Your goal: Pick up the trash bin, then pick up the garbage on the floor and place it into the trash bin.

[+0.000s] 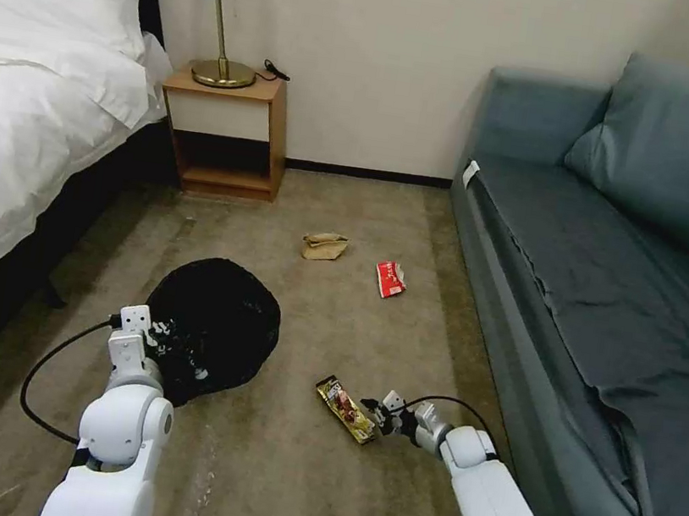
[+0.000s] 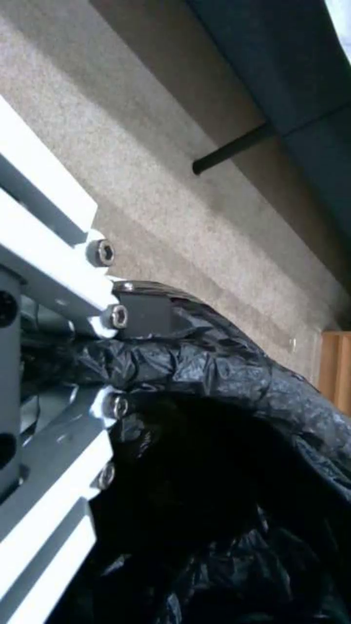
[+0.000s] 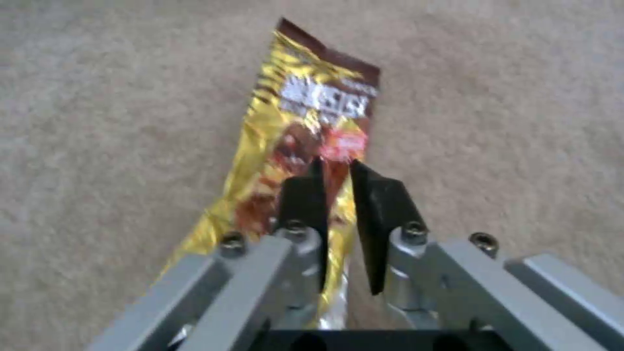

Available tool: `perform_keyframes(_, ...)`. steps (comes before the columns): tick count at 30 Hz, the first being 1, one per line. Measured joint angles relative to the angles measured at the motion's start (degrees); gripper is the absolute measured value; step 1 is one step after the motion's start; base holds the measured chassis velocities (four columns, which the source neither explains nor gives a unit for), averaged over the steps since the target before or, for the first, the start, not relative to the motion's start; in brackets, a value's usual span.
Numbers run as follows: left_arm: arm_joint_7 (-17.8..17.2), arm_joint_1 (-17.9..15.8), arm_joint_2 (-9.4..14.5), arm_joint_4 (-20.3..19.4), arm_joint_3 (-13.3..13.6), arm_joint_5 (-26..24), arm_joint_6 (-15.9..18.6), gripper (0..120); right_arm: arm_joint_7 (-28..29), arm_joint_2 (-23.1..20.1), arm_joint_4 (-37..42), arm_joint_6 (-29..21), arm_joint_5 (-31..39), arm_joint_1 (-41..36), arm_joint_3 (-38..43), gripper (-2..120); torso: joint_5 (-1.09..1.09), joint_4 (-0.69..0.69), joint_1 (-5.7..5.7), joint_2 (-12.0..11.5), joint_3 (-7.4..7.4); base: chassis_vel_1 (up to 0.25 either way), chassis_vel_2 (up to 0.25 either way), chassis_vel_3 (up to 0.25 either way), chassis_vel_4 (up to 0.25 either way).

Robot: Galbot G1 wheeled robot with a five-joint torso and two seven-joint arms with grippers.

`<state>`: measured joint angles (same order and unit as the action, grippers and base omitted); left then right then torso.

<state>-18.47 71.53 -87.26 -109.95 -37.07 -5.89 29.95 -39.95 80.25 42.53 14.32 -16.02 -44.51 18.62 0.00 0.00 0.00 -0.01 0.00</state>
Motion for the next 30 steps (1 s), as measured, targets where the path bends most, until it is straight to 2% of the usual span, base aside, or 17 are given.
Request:
perform_keyframes(3, 0.0, 0.0, -0.1, 0.0, 0.0, 0.1, 0.0, 1, 0.2, 0.2, 0.1, 0.0, 0.3, 0.0, -0.3, 23, 0.00, 0.00, 0.00, 0.0, 0.00, 0.000, 0.000, 0.000, 0.000)
perform_keyframes(6, 0.0, 0.1, -0.4, 0.0, 0.0, 0.1, 0.0, 1, 0.5, 0.8, 0.2, 0.0, 1.4, 0.0, -1.3, 38, -0.01, 0.00, 0.00, 0.0, 0.00, 0.000, 0.000, 0.000, 0.000)
perform_keyframes(9, -0.1, 0.1, -0.4, 0.0, 0.1, 0.1, -0.1, 1, 0.5, 1.1, 0.2, 0.0, 1.4, 0.1, -1.3, 44, 0.00, 0.00, 0.00, 0.0, 0.00, 0.000, 0.000, 0.000, 0.000)
perform_keyframes(11, -0.1, 0.1, -0.5, 0.1, 0.1, 0.2, -0.1, 1, 0.8, 1.8, -0.5, 0.0, 1.2, -0.2, -1.5, 55, 0.00, 0.01, 0.00, 0.0, 0.00, 0.000, 0.000, 0.000, 0.000)
perform_keyframes(12, -0.1, 0.1, -0.5, 0.1, 0.1, 0.2, -0.1, 1, 0.8, 1.8, -0.5, 0.0, 1.2, -0.2, -1.5, 55, 0.00, 0.01, 0.00, 0.0, 0.00, 0.000, 0.000, 0.000, 0.000)
perform_keyframes(13, -0.1, 0.1, -0.6, 0.1, 0.1, 0.2, -0.1, 1, 0.9, 2.1, -0.8, 0.0, 0.9, -0.5, -1.6, 60, 0.00, 0.00, 0.00, 0.0, 0.00, 0.000, 0.000, 0.000, 0.000)
perform_keyframes(14, -0.1, 0.2, -0.7, -0.1, 0.2, 0.3, -0.1, 1, 1.0, 2.3, -1.1, 0.0, 0.5, -0.8, -1.6, 69, 0.00, 0.00, 0.00, 0.0, 0.00, 0.000, 0.000, 0.000, 0.000)
perform_keyframes(15, -0.1, 0.2, -0.7, -0.1, 0.2, 0.3, -0.1, 1, 1.0, 2.3, -1.1, 0.0, 0.5, -0.8, -1.6, 69, 0.00, 0.00, 0.00, 0.0, 0.00, 0.000, 0.000, 0.000, 0.000)
perform_keyframes(16, -0.1, 0.2, -0.8, -0.4, 0.3, 0.4, -0.1, 1, 1.1, 2.5, -1.3, 0.0, 0.3, -1.0, -1.6, 76, 0.00, 0.00, 0.00, 0.0, 0.00, 0.000, 0.000, 0.000, 0.000)
perform_keyframes(18, -0.1, 0.3, -0.8, -0.5, 0.3, 0.5, -0.1, 1, 1.2, 2.6, -1.4, 0.0, 0.2, -1.1, -1.6, 77, 0.00, 0.00, 0.00, 0.0, 0.00, 0.000, 0.000, 0.000, 0.000)
perform_keyframes(19, -0.2, 0.4, -1.0, -0.6, 0.4, 0.7, -0.1, 1, 1.3, 2.7, -1.4, 0.0, 0.2, -1.3, -1.6, 85, 0.00, 0.00, 0.00, 0.0, 0.00, 0.000, 0.000, 0.000, 0.000)
perform_keyframes(23, -0.2, 0.6, -1.2, -0.9, 0.7, 0.8, 0.0, 1, 1.4, 2.7, -1.5, 0.0, 0.1, -1.5, -1.7, 93, 0.00, 0.00, 0.00, 0.0, 0.00, 0.000, 0.000, 0.000, 0.000)
perform_keyframes(24, -0.2, 0.7, -1.2, -1.0, 0.8, 0.8, 0.0, 1, 1.4, 2.7, -1.8, 0.0, 0.1, -1.6, -1.8, 99, 0.00, 0.00, 0.00, 0.0, 0.00, 0.000, 0.000, 0.000, 0.000)
perform_keyframes(30, -0.2, 0.8, -1.0, -1.0, 0.6, 0.8, 0.1, 1, 1.5, 2.6, -2.7, 0.0, 0.1, -1.4, -1.7, 100, 0.00, 0.00, 0.00, 0.0, 0.00, 0.000, 0.000, 0.000, 0.000)
